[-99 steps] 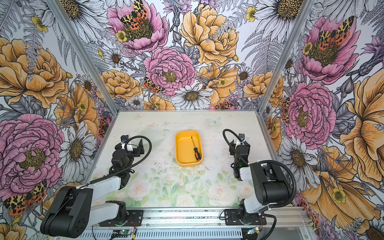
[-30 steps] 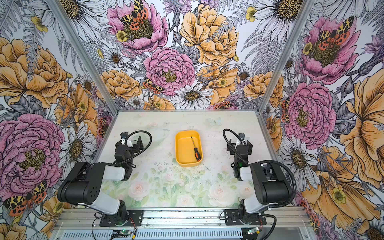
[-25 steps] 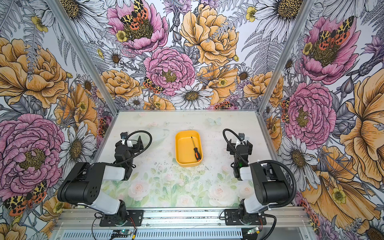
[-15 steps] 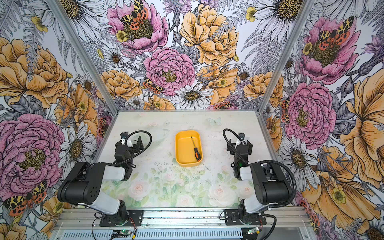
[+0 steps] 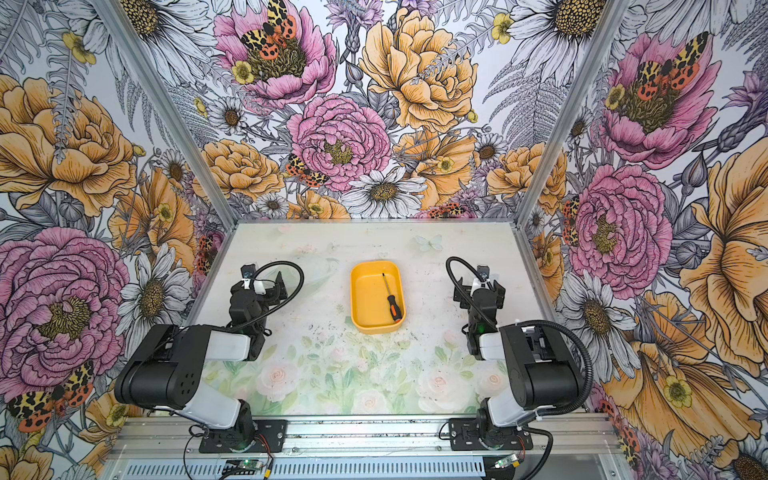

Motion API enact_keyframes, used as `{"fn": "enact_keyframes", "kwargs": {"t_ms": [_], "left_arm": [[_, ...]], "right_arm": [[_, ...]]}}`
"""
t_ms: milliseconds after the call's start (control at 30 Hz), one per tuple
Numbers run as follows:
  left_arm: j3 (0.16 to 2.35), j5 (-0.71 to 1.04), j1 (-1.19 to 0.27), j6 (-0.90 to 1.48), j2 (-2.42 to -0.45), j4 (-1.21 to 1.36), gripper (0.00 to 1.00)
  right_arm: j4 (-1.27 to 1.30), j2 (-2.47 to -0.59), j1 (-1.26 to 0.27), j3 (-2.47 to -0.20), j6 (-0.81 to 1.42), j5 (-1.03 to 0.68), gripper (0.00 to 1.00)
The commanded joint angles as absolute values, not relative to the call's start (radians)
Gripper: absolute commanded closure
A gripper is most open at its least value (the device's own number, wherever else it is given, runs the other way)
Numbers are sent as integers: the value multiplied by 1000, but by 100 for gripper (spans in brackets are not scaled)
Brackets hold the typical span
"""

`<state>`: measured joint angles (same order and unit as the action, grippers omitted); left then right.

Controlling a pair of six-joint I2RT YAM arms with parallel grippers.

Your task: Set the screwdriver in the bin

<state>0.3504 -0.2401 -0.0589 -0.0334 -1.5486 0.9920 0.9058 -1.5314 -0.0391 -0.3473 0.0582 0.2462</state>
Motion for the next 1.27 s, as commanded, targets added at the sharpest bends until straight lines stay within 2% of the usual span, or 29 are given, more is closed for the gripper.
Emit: {"fn": "enact_keyframes", "kwargs": {"t_ms": [0, 933, 1233], "left_arm": [[344, -255, -60, -41, -1554, 1011, 1], [345, -252, -58, -40, -1553, 1008, 1], [351, -249, -54, -38, -1554, 1000, 1]], "right_arm": [[907, -1535, -32, -374, 63, 222, 0], [881, -1536, -17, -384, 69, 191, 1], [855, -1535, 8, -397, 82, 131, 1]]}}
